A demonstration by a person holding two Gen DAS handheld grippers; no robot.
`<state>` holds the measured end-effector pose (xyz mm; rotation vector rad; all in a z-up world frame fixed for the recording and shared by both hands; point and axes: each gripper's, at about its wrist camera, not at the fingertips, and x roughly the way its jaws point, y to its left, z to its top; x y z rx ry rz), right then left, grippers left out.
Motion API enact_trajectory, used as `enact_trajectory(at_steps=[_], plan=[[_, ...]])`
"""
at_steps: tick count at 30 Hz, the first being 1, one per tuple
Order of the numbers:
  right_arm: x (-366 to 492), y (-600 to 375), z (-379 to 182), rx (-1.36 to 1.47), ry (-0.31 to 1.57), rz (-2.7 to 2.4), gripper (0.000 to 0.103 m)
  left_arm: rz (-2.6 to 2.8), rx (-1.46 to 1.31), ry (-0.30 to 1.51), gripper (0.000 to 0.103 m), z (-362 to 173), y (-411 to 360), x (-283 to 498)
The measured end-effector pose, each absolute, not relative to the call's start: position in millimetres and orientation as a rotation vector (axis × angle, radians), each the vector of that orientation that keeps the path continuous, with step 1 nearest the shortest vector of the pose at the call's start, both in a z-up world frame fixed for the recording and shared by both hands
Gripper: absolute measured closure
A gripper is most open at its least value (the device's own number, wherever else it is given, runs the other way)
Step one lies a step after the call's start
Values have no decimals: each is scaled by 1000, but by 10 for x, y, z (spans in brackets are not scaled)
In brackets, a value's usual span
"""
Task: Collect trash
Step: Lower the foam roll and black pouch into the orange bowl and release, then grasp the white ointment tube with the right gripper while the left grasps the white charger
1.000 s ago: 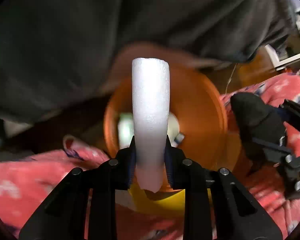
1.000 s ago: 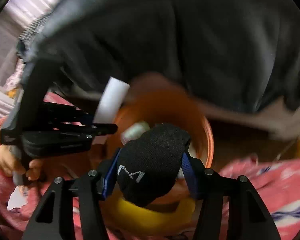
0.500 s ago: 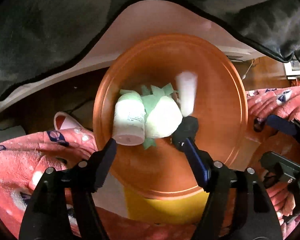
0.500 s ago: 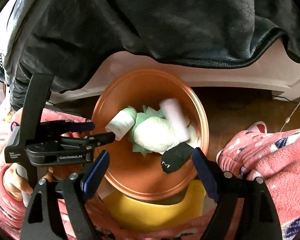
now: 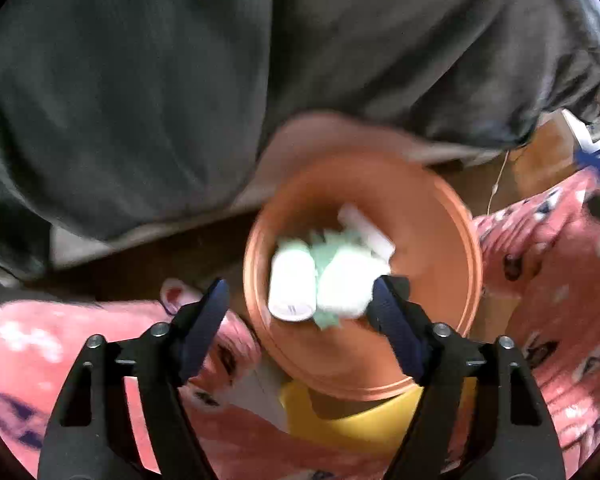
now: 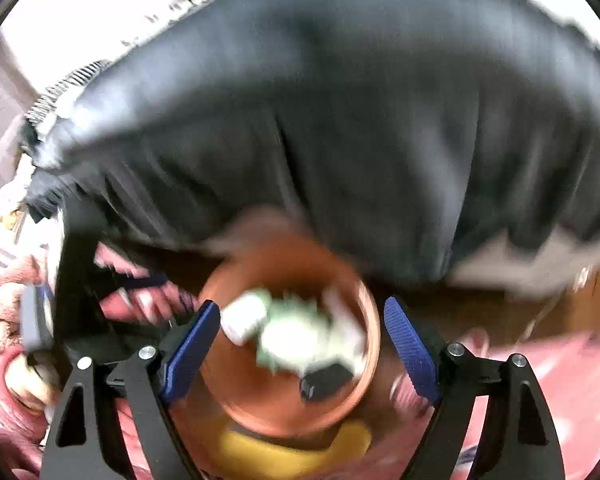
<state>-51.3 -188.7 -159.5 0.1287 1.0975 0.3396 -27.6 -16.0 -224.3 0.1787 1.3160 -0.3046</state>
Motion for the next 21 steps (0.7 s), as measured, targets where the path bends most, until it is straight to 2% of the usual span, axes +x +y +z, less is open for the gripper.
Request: enact_trajectory(at_steps=[6, 9, 16, 20, 21], plan=[[72, -1923, -470, 34, 801, 345, 17, -341, 137, 1204, 23, -1844, -240, -368], [582, -1910, -183, -13, 743, 325, 17, -358, 125, 1175, 23, -1720, -243, -389], [1785, -1999, -266, -22, 844, 227, 18, -337, 67, 1155, 22, -1621, -95, -419], [2139, -2071, -455, 18, 920, 219, 26, -315, 40, 1164, 21, -1634, 8, -407], [2152, -2062, -505, 38, 936, 231, 31, -309, 33, 1167, 21, -1636, 34, -394]])
